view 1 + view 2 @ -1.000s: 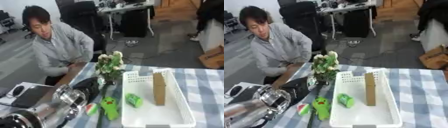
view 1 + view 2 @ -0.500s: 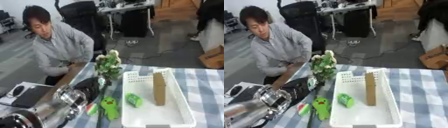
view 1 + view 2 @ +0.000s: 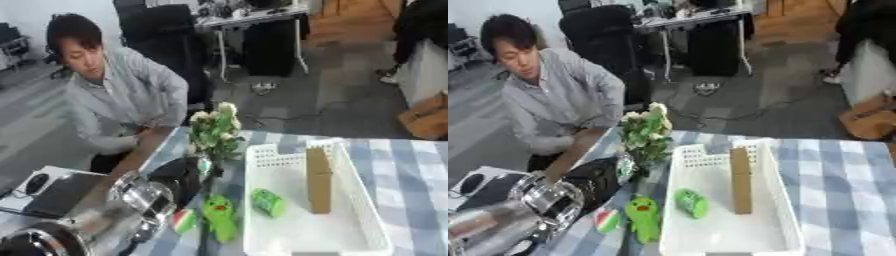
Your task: Pick up objects on the table and place them in the box.
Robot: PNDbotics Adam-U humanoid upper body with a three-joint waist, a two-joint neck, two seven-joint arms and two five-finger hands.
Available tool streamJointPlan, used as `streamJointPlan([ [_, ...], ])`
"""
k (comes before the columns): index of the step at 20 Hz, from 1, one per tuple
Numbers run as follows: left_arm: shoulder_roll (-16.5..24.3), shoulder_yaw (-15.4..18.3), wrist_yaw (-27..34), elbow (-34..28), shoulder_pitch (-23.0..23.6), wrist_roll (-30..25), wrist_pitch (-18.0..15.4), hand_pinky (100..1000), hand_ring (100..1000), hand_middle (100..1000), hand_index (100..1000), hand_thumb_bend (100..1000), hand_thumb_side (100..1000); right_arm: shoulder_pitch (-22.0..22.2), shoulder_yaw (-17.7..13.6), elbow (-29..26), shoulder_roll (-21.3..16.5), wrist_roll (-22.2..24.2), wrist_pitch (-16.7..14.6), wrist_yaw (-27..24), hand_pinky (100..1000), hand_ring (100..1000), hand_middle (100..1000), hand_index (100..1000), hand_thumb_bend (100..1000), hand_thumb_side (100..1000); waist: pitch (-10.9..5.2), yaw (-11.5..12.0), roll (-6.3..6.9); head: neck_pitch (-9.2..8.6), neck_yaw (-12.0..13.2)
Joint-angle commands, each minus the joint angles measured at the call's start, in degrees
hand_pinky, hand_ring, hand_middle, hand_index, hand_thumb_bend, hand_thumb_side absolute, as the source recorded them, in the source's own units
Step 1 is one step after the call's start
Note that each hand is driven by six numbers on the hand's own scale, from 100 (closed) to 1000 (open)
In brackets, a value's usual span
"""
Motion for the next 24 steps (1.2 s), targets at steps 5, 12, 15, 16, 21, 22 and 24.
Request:
streamJointPlan([
  [5,1.89,0.20,-2.00,-0.51,-1.01,-2.93,-0.99,100,156,113,343,207,604,-1.19,-0.30,-0.86,-1.23,0.06,-0.06,-0.34,784,756,652,673,100,259,0.37,0.05,0.52,-0.61,0.19],
  [12,2.02,0.20,-2.79,-1.09,-1.29,-4.68,-2.44,100,117,100,329,100,517,-1.17,-0.20,-0.86,-1.38,0.07,0.08,-0.41,785,756,652,673,100,259,0.13,0.15,0.63,-0.29,0.04],
  [15,2.15,0.36,-2.65,-1.71,-1.49,-4.62,-2.72,100,107,100,326,100,484,-1.10,-0.16,-0.86,-1.45,0.05,0.13,-0.46,785,756,652,673,100,259,-0.05,0.26,0.63,-0.23,-0.11],
  [16,2.17,0.43,-2.47,-1.88,-1.54,-4.50,-2.72,100,102,100,324,100,462,-1.08,-0.15,-0.86,-1.48,0.04,0.16,-0.48,785,756,652,673,100,259,-0.12,0.29,0.63,-0.22,-0.16],
  [21,2.29,0.42,-1.50,-2.36,-1.70,-4.16,-2.63,100,100,100,319,100,394,-1.02,-0.05,-0.86,-1.59,0.06,0.25,-0.58,785,756,652,673,100,259,-0.40,0.46,0.68,-0.20,-0.34],
  [22,2.33,0.40,-1.40,-2.46,-1.77,-4.04,-2.63,100,100,100,316,100,377,-1.01,-0.04,-0.86,-1.61,0.05,0.28,-0.60,785,755,652,673,100,259,-0.46,0.49,0.69,-0.20,-0.34],
  [24,2.45,0.40,-1.21,-2.72,-1.93,-3.59,-2.59,100,100,100,314,100,368,-0.99,-0.01,-0.86,-1.65,0.06,0.34,-0.66,785,755,652,673,100,259,-0.59,0.54,0.71,-0.21,-0.35],
])
